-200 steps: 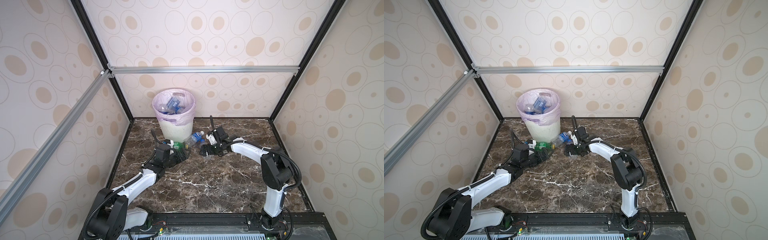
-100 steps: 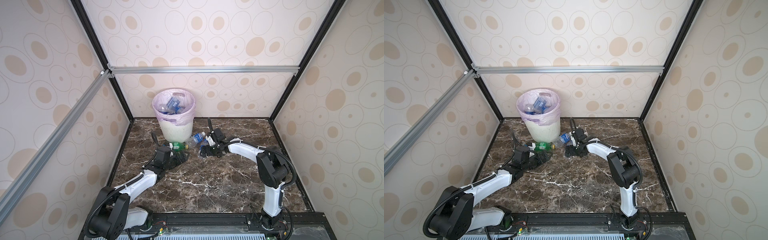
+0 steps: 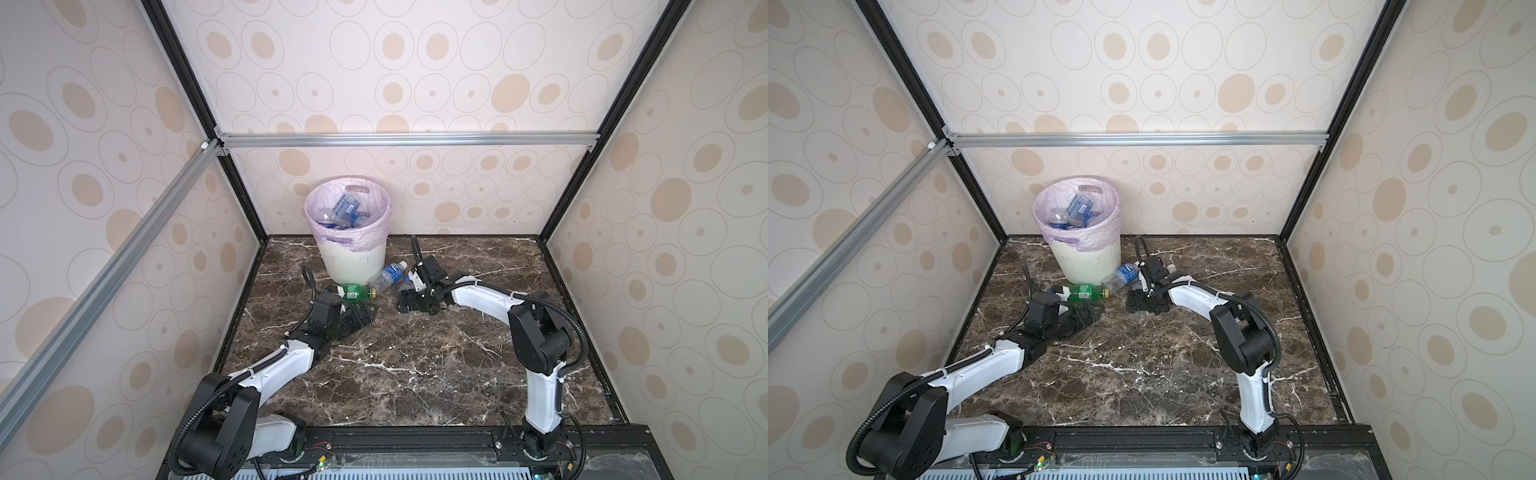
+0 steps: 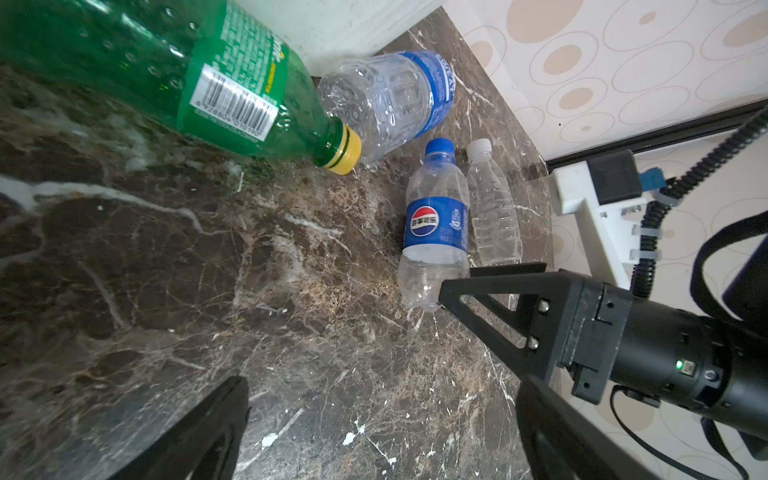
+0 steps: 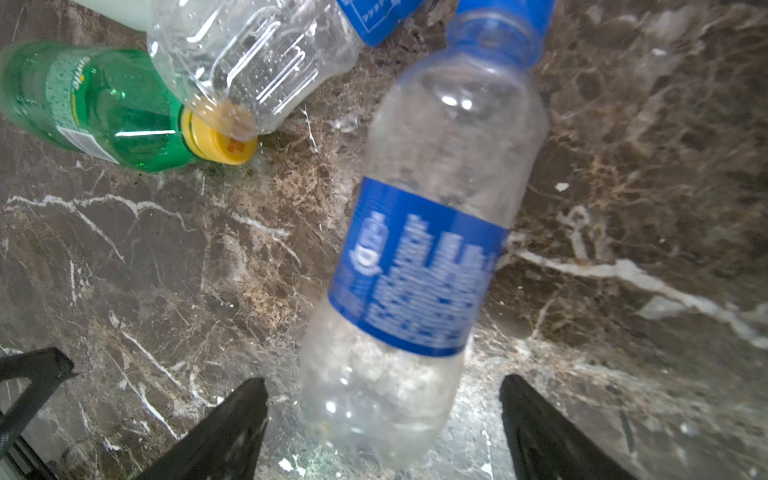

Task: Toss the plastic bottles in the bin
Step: 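Lower right gripper onto the blue-cap Pepsi-label bottle and close on it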

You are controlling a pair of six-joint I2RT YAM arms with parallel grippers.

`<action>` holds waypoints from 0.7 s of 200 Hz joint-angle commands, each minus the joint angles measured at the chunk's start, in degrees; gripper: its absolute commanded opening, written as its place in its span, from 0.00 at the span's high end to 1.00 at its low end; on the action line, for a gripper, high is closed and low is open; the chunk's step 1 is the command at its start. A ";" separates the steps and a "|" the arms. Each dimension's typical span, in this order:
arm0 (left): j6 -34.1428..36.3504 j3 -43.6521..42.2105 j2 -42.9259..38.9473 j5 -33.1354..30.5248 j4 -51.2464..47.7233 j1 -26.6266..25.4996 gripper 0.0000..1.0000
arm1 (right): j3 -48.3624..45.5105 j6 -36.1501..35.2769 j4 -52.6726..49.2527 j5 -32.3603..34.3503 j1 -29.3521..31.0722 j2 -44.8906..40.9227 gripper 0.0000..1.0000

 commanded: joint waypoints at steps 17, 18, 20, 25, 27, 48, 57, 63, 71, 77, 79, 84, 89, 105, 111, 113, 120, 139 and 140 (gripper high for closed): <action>-1.89 -0.91 -0.02 -0.41 1.97 -0.12 0.01 | 2.75 1.17 -1.66 0.82 0.26 2.14 0.09; -1.95 -0.91 -0.03 -0.39 1.97 -0.10 0.01 | 2.79 1.12 -1.69 0.87 0.27 2.21 0.09; -2.00 -0.92 -0.04 -0.32 2.04 -0.13 0.01 | 2.75 1.04 -1.74 0.95 0.34 2.33 0.09; -2.21 -0.87 0.13 -0.27 2.25 -0.14 0.01 | 2.72 0.90 -1.77 1.28 0.29 2.74 0.09; -2.27 -0.84 0.13 -0.22 2.27 -0.16 0.01 | 2.67 0.86 -1.80 1.44 0.33 2.84 0.09; -2.64 -0.48 0.13 0.21 2.34 -0.12 0.01 | 2.28 0.72 -1.74 2.56 0.30 3.84 0.12; -2.72 -0.50 -0.10 0.15 2.32 -0.16 0.01 | 1.96 0.64 -1.40 2.42 0.40 4.11 0.14; -2.72 -0.59 -0.28 0.13 2.33 -0.17 0.01 | 1.70 0.53 -1.24 2.41 0.41 4.21 0.15; -2.83 -0.75 -0.55 -0.02 2.40 -0.14 0.01 | 1.52 0.38 -1.02 2.58 0.50 4.46 0.16; -2.90 -0.90 -0.65 0.02 2.43 -0.15 0.01 | 1.43 0.14 -1.26 2.84 0.65 4.48 0.18; -2.94 -0.96 -0.79 0.01 2.42 -0.17 0.01 | 1.42 0.12 -1.32 2.93 0.68 4.50 0.19; -2.97 -1.07 -0.96 0.06 2.56 -0.17 0.01 | 1.36 -0.11 -1.43 3.17 0.81 4.49 0.21; -3.11 -1.25 -1.08 0.13 2.65 -0.15 0.01 | 1.29 -0.22 -1.55 3.28 0.81 4.43 0.24; -3.46 -1.71 -1.36 0.61 3.11 -0.14 0.01 | 0.56 -0.42 -1.59 3.38 1.09 3.79 0.34; -3.59 -1.80 -1.29 0.69 3.14 -0.17 0.01 | 0.09 -0.49 -1.50 3.38 1.09 3.34 0.36; -3.67 -1.80 -1.28 0.70 3.15 -0.17 0.01 | 0.01 -0.55 -1.54 3.38 1.16 3.16 0.37; -3.92 -1.95 -1.27 0.71 3.28 -0.10 0.01 | -0.57 -0.58 -1.49 3.29 1.22 2.50 0.38; -4.80 -2.32 -0.95 1.04 4.31 -0.10 0.01 | -2.05 -0.92 -1.82 3.03 1.43 0.64 0.42; -4.86 -2.32 -0.89 1.08 4.38 -0.14 0.01 | -2.12 -0.94 -1.77 3.03 1.47 0.50 0.42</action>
